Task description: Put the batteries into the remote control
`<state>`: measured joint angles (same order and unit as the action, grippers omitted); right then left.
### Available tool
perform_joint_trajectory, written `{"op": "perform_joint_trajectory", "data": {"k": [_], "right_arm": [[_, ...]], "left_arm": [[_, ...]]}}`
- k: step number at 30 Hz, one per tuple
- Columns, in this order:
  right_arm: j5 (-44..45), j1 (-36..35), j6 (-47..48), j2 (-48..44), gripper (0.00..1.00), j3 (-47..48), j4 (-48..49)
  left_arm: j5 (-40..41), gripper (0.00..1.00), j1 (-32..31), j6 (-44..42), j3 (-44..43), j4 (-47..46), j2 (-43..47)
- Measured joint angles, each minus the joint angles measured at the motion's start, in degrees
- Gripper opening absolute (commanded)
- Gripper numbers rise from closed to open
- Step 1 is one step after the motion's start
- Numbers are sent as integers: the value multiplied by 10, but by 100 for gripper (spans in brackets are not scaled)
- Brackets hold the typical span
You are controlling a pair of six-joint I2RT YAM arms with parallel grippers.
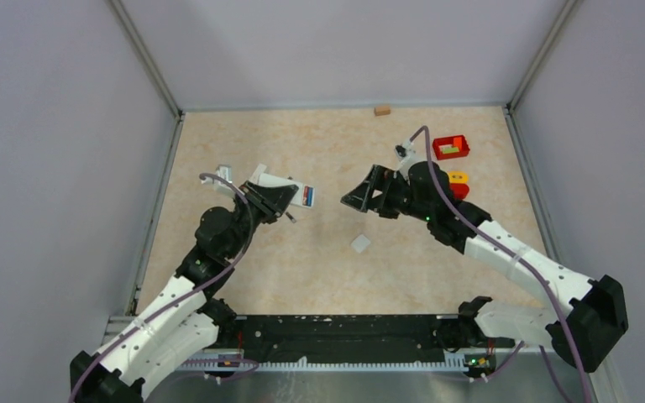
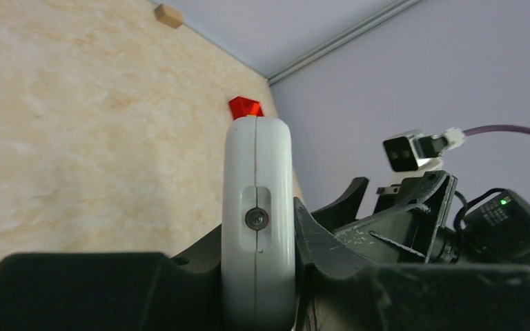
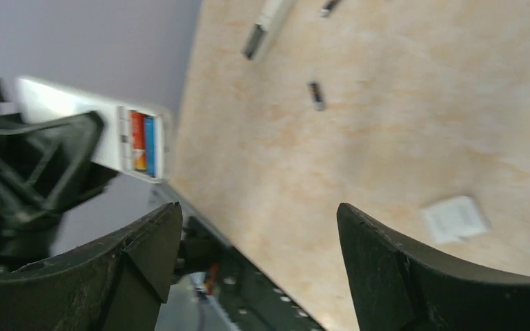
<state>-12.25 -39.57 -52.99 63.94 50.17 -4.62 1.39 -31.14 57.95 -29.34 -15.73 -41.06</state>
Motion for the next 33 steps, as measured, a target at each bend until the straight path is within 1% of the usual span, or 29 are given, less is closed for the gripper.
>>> {"op": "perform_joint_trajectory", "data": {"k": [3,5,7,9,11,16,21,28,33], "right_arm": [[50,0,103,7,71,10,-96],[70,-1,144,23,65,10,-143],[90,-6,171,49,54,9,-180],[103,-9,174,78,45,9,-205],[111,-11,158,105,41,9,-219],[118,-20,65,168,37,10,-212],[125,-31,-17,221,33,21,-201],[143,-32,-90,292,32,79,-211],[154,-32,-125,333,30,142,-259]], "left_arm": [[21,0,0,-37,1,66,30],[46,0,0,-57,4,105,54],[71,0,0,-71,7,138,74],[93,0,0,-81,8,164,88],[116,0,0,-89,10,186,97],[147,0,0,-98,21,212,110],[156,0,0,-97,37,216,116],[156,0,0,-95,69,205,120],[155,0,0,-94,92,170,121]]}}
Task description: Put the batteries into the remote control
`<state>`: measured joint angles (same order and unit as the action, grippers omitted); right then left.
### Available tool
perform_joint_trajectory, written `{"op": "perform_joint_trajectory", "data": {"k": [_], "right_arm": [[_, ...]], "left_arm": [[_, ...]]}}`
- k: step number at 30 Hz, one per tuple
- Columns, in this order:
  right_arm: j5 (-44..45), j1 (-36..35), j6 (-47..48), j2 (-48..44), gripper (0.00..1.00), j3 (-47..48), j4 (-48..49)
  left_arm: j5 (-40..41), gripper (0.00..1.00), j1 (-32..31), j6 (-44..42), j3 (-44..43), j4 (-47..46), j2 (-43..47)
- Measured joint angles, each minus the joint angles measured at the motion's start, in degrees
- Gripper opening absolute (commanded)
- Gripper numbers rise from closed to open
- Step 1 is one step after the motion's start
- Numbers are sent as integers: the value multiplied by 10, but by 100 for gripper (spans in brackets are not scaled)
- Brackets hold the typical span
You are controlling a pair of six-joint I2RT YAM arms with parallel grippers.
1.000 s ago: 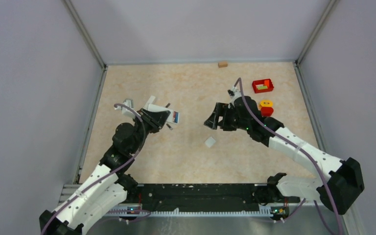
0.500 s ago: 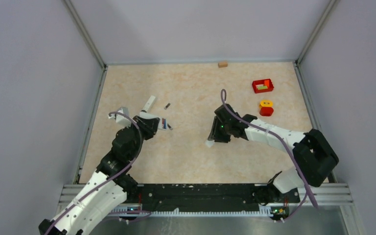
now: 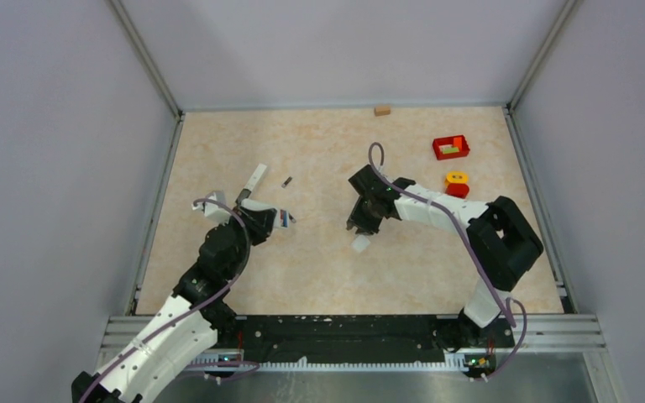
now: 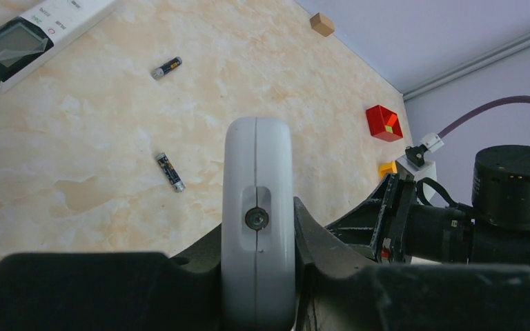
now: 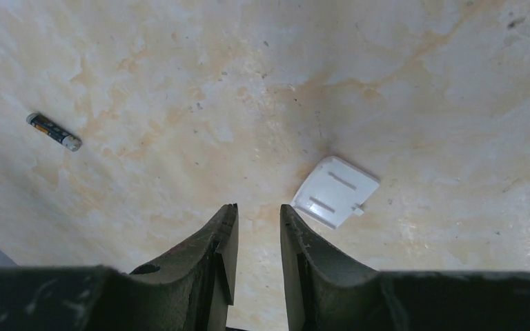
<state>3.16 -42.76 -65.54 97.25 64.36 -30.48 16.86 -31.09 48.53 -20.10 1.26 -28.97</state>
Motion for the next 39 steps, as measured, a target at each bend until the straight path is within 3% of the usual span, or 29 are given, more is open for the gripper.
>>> {"op": "perform_joint_trajectory", "data": {"k": [8,27,34,37,39], "right_arm": [[0,0,-56,29,30,20,-78],[2,-1,-106,84,24,51,-99],[2,-1,-112,91,13,52,-104],[-1,-1,-113,95,0,56,-105],[-2,-1,-112,98,0,60,-106]], "left_arm": [[5,0,0,-3,18,-17,25],[10,0,0,-8,31,-30,41],[10,0,0,-10,31,-35,40],[10,0,0,-12,31,-35,40],[10,0,0,-12,31,-35,40]]}}
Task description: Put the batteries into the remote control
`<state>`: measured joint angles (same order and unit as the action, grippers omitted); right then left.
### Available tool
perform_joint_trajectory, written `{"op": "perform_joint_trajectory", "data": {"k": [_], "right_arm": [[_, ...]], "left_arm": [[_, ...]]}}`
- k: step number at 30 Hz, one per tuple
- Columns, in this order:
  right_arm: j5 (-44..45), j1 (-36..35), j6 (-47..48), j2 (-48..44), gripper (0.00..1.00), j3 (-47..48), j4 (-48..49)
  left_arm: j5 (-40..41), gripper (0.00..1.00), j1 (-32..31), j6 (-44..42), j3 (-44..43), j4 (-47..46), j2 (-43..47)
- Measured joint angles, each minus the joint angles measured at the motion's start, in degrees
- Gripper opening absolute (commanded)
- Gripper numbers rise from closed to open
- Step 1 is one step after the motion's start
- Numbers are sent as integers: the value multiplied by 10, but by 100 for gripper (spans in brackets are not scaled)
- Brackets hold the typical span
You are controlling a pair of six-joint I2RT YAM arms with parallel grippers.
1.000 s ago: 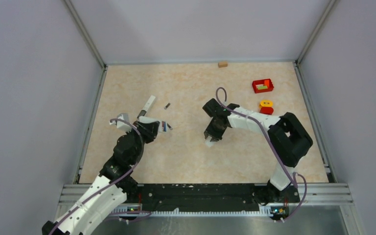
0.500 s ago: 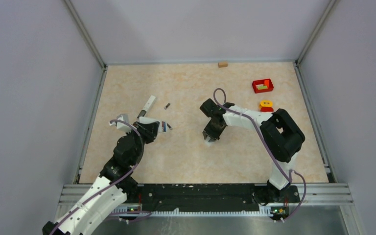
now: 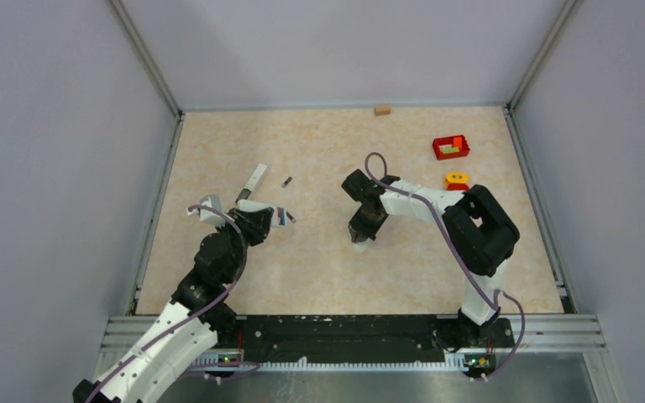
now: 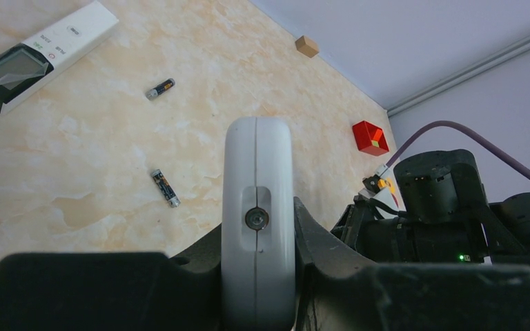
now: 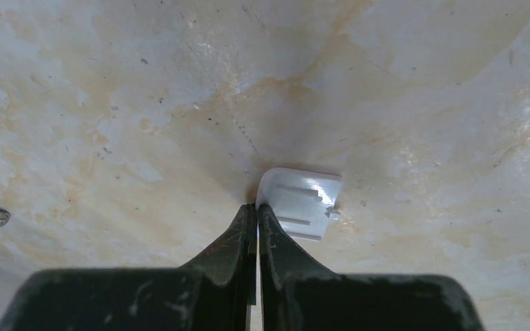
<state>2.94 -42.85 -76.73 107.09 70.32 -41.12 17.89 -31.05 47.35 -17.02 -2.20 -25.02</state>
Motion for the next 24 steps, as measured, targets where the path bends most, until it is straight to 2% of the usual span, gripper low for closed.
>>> {"op": "perform_joint_trajectory", "data": {"k": [11,17,21,24], "right_arm": [[5,2,30,-16,0,-2,21],[-13,2,82,-173,0,-59,139],[-55,2,110,-297,0,-103,257],[-93,2,123,-352,0,-129,335]], "left_arm": [[-12,0,0,-5,0,0,-2],[-68,0,0,19,-13,-13,-31],[-114,0,1,64,-18,-47,-56],[-152,0,1,104,-25,-74,-87]]}}
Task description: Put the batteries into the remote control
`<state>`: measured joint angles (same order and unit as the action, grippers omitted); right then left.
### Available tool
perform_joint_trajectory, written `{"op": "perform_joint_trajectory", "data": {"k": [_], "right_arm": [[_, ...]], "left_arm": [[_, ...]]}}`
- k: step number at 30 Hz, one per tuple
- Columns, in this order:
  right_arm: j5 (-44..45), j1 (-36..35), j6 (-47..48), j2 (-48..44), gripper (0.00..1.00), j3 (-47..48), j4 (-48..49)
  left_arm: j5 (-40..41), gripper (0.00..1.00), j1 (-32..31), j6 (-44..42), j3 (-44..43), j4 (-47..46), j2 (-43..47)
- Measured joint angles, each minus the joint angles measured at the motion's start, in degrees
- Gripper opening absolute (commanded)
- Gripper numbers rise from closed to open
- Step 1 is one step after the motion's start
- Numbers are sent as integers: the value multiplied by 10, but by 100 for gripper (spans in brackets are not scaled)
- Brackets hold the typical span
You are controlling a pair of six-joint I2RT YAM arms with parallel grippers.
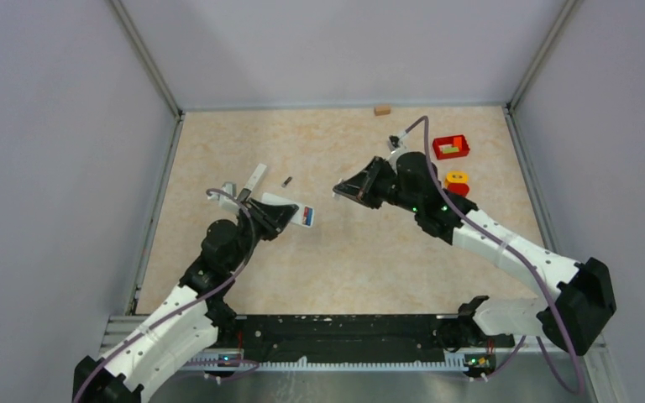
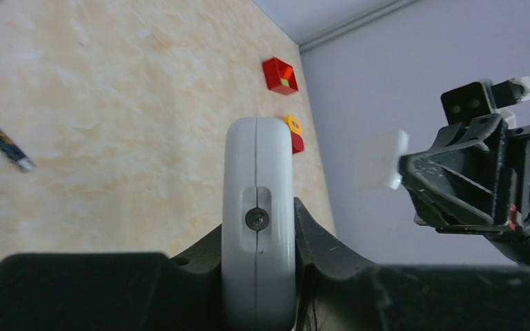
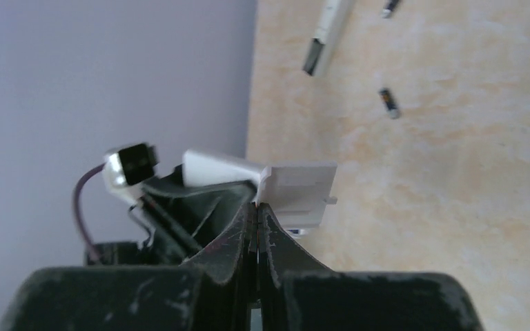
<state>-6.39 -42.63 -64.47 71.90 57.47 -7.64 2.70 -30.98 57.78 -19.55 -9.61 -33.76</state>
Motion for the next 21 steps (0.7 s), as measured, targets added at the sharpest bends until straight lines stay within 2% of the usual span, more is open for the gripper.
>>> {"op": "perform_joint_trajectory", "data": {"k": [7,12,21], "right_arm": [[-122,0,0,-40,0,-39,170],[-183,-7,-40,-44,0,-65,266],[-210,-11,-95,-79,0,-116,329]], "left_arm": [[-113,0,0,101,-63,-41,-104],[-177,0,1,152,-91,-76,-145],[-218,0,6,176,-116,-98,-156]]}}
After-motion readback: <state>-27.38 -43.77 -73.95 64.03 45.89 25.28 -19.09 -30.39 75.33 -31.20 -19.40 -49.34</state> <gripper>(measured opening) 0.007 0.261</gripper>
